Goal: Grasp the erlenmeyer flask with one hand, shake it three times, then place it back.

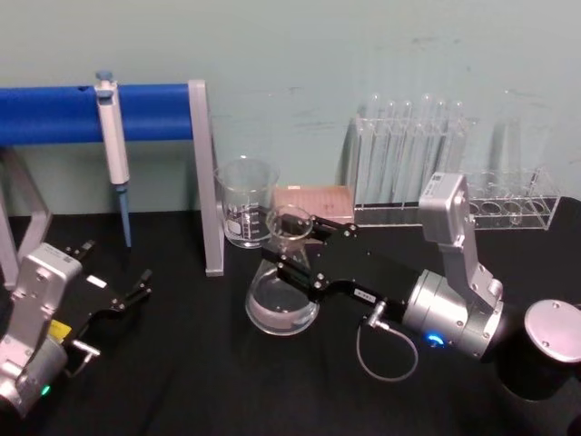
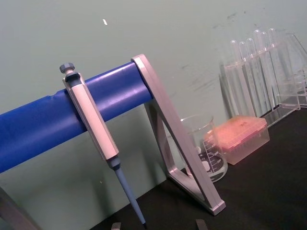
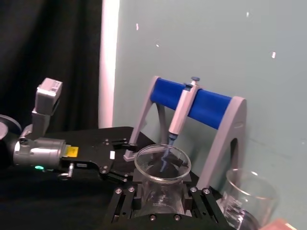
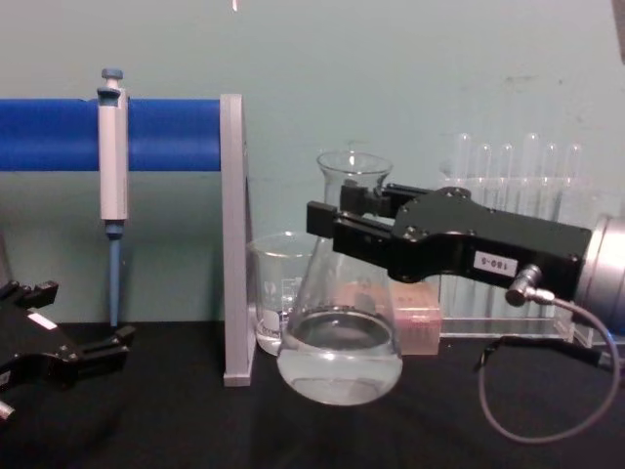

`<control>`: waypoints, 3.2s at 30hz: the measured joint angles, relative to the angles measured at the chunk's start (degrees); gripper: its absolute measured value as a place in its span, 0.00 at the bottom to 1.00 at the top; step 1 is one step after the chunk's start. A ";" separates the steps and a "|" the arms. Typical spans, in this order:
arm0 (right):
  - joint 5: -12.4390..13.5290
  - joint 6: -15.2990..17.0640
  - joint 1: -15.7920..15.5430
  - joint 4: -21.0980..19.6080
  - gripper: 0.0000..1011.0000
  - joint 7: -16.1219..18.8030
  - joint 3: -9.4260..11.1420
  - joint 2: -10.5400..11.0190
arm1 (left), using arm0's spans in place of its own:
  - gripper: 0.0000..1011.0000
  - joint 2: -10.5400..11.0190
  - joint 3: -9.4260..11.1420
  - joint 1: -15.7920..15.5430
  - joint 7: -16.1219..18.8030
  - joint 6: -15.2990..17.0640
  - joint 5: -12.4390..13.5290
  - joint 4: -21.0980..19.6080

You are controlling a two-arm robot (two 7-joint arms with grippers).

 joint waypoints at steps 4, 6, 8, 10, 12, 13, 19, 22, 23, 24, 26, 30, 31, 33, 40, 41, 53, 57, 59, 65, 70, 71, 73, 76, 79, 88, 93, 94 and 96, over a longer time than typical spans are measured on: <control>0.54 -0.11 0.34 0.11 0.45 0.18 -0.62 0.21 | 0.99 0.00 0.00 0.00 0.00 0.00 0.00 0.00; 0.86 -0.16 0.50 0.26 0.45 0.18 -0.87 0.35 | 0.99 0.00 0.00 0.00 0.00 0.00 0.00 0.00; 0.94 -0.18 0.54 0.30 0.45 0.14 -0.92 0.39 | 0.99 0.00 0.00 0.00 0.00 0.00 0.00 0.00; 1.19 -0.39 0.69 0.55 0.45 -0.38 -1.06 0.52 | 0.99 0.00 0.00 0.00 0.00 0.00 0.00 0.00; 1.24 -0.51 0.72 0.67 0.45 -0.84 -1.06 0.55 | 0.99 0.00 0.00 0.00 0.00 0.00 0.00 0.00; 1.25 -0.61 0.73 0.81 0.45 -1.40 -1.00 0.58 | 0.99 0.00 0.00 0.00 0.00 0.00 0.00 0.00; 1.06 -0.79 0.64 1.20 0.45 -4.16 0.15 0.64 | 0.99 0.00 0.00 0.00 0.00 0.00 0.00 0.00; 0.75 -0.79 0.44 1.33 0.45 -5.52 0.87 0.64 | 0.99 0.00 0.00 0.00 0.00 0.00 0.00 0.00; 0.46 -0.74 0.30 1.45 0.45 -6.53 1.40 0.63 | 0.99 0.00 0.00 0.00 0.00 0.00 0.00 0.00; 0.31 -0.70 0.23 1.48 0.45 -7.07 1.70 0.63 | 0.99 0.00 0.00 0.00 0.00 0.00 0.00 0.00; 0.01 -0.58 0.10 1.57 0.45 -8.06 2.38 0.63 | 0.99 0.00 0.00 0.00 0.00 0.00 0.00 0.00; -0.98 -0.16 -0.52 1.80 0.45 -11.22 4.63 0.67 | 0.99 0.00 0.00 0.00 0.00 0.00 0.00 0.00; -1.37 0.05 -0.75 1.83 0.45 -12.39 5.45 0.75 | 0.99 0.00 0.00 0.00 0.00 0.00 0.00 0.00; -1.82 0.28 -1.00 1.85 0.45 -13.44 6.25 0.82 | 0.99 0.00 0.00 0.00 0.00 0.00 0.00 0.00; -3.69 1.49 -2.27 1.68 0.45 -17.78 9.48 1.12 | 0.99 0.00 0.00 0.00 0.00 0.00 0.00 0.00; -3.83 1.61 -2.40 1.63 0.45 -18.16 9.73 1.13 | 0.99 0.00 0.00 0.00 0.00 0.00 0.00 0.00; -6.03 3.17 -3.77 1.41 0.45 -21.34 13.48 0.64 | 0.99 0.00 0.00 0.00 0.00 0.00 0.00 0.00; -6.42 3.30 -3.86 1.42 0.45 -21.23 13.99 0.25 | 0.99 0.00 0.00 0.00 0.00 0.00 0.00 0.00; -6.55 3.30 -3.86 1.50 0.45 -21.04 14.14 0.10 | 0.99 0.00 0.00 0.00 0.00 0.00 0.00 0.00; -6.97 3.27 -3.73 1.92 0.45 -19.72 14.50 -0.64 | 0.99 0.00 0.00 0.00 0.00 0.00 0.00 0.00; -7.07 3.45 -3.44 2.05 0.45 -17.89 14.41 -1.20 | 0.99 0.00 0.00 0.00 0.00 0.00 0.00 0.00; -7.01 3.51 -3.39 2.05 0.45 -17.54 14.33 -1.26 | 0.99 0.00 0.00 0.00 0.00 0.00 0.00 0.00; -6.86 3.63 -3.32 2.05 0.45 -16.87 14.11 -1.37 | 0.99 0.00 0.00 0.00 0.00 0.00 0.00 0.00; -6.43 3.70 -3.05 2.04 0.45 -15.42 13.40 -1.52 | 0.99 0.00 0.00 0.00 0.00 0.00 0.00 0.00; -5.97 3.70 -2.67 2.04 0.45 -13.94 12.46 -1.63 | 0.99 0.00 0.00 0.00 0.00 0.00 0.00 0.00; -4.33 3.65 -1.83 1.66 0.45 -10.00 9.30 -1.61 | 0.99 0.00 0.00 0.00 0.00 0.00 0.00 0.00; -3.16 3.65 -1.38 1.42 0.45 -7.55 7.16 -1.35 | 0.99 0.00 0.00 0.00 0.00 0.00 0.00 0.00; -3.00 3.65 -1.32 1.41 0.45 -7.20 6.86 -1.29 | 0.99 0.00 0.00 0.00 0.00 0.00 0.00 0.00; -2.68 3.65 -1.18 1.35 0.45 -6.61 6.27 -1.17 | 0.99 0.00 0.00 0.00 0.00 0.00 0.00 0.00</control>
